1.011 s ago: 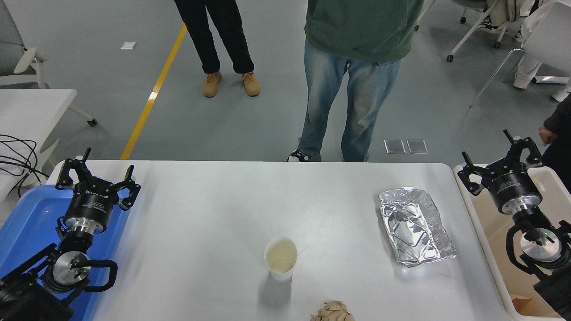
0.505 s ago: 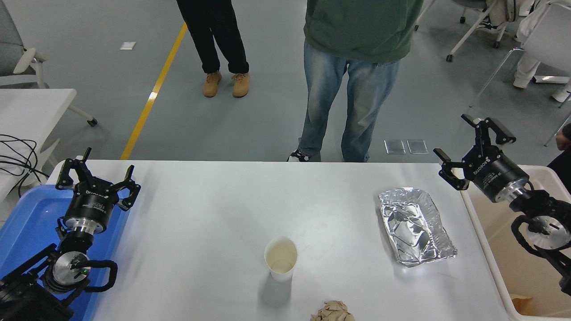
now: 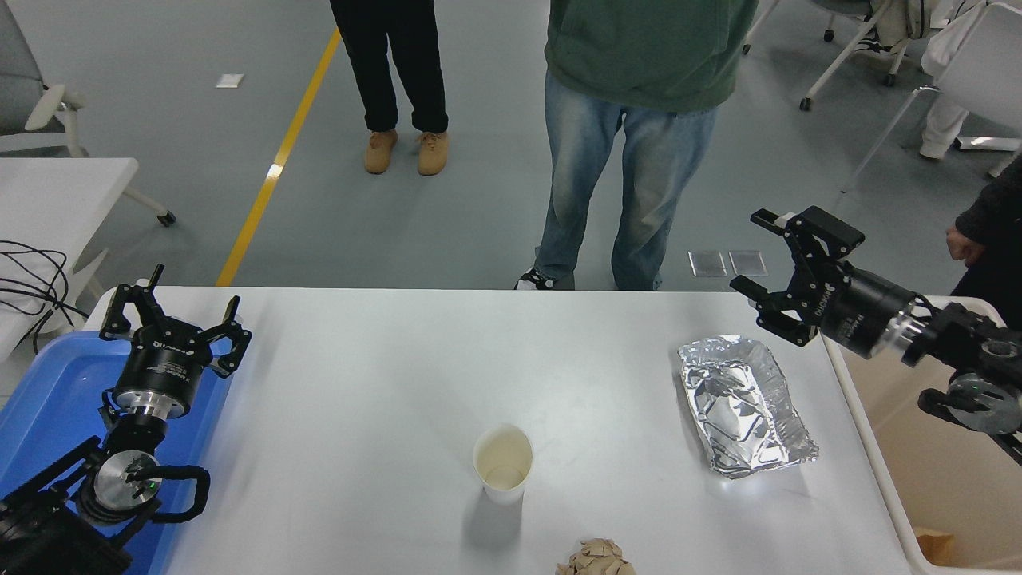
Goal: Clean the table surface
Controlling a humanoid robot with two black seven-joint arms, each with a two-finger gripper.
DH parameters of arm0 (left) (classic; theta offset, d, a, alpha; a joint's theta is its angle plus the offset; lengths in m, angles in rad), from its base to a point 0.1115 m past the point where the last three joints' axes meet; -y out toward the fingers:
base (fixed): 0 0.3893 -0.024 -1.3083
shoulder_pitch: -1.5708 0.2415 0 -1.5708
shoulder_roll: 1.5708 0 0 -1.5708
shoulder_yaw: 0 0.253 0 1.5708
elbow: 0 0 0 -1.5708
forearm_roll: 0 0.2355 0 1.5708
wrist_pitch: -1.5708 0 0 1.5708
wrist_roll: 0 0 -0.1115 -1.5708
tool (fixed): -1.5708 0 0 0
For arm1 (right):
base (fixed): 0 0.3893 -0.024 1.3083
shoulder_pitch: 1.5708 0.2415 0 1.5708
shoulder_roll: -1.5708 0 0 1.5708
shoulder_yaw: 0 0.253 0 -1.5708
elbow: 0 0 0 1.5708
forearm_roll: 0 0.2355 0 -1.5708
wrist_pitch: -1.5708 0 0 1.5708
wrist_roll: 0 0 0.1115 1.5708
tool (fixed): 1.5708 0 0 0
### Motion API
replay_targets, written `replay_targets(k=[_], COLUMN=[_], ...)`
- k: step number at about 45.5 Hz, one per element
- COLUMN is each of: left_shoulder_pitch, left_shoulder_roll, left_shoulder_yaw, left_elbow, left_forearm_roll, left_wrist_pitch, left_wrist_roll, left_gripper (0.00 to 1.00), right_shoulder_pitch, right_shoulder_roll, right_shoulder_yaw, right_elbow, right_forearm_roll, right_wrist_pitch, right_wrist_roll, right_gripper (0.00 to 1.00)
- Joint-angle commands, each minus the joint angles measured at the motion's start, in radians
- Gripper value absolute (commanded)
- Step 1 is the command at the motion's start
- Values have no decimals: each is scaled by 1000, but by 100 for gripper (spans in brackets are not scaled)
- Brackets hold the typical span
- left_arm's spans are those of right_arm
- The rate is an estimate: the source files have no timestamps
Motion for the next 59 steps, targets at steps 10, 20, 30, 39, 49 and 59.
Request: replay_targets(k=[10, 20, 30, 39, 49, 59], left_shoulder_pitch=[0, 0, 0, 0, 0, 0], left_shoulder_roll=[0, 0, 0, 0, 0, 0], left_shoulder_yaw=[0, 0, 0, 0, 0, 0], left_elbow=[0, 0, 0, 0, 0, 0], left_forearm_roll=[0, 0, 0, 0, 0, 0], left_wrist_pitch=[0, 0, 0, 0, 0, 0], left_wrist_roll=[0, 0, 0, 0, 0, 0], left_gripper=[99, 99, 99, 99, 99, 99], right_shoulder_pitch=[241, 441, 504, 502, 519, 519], right_shoulder_roll=[-7, 99, 171, 229, 332, 345], right_shoulder_yaw=[-328, -546, -640, -653, -710, -736], right_elbow=[210, 203, 196, 170, 67, 22], right_forearm_roll=[-427, -443, -492, -640, -679, -687], right_wrist_pitch=[-18, -12, -29, -59, -46, -42], right_wrist_roll=[-17, -16, -16, -43, -91, -89], right_gripper=[99, 99, 99, 99, 99, 99])
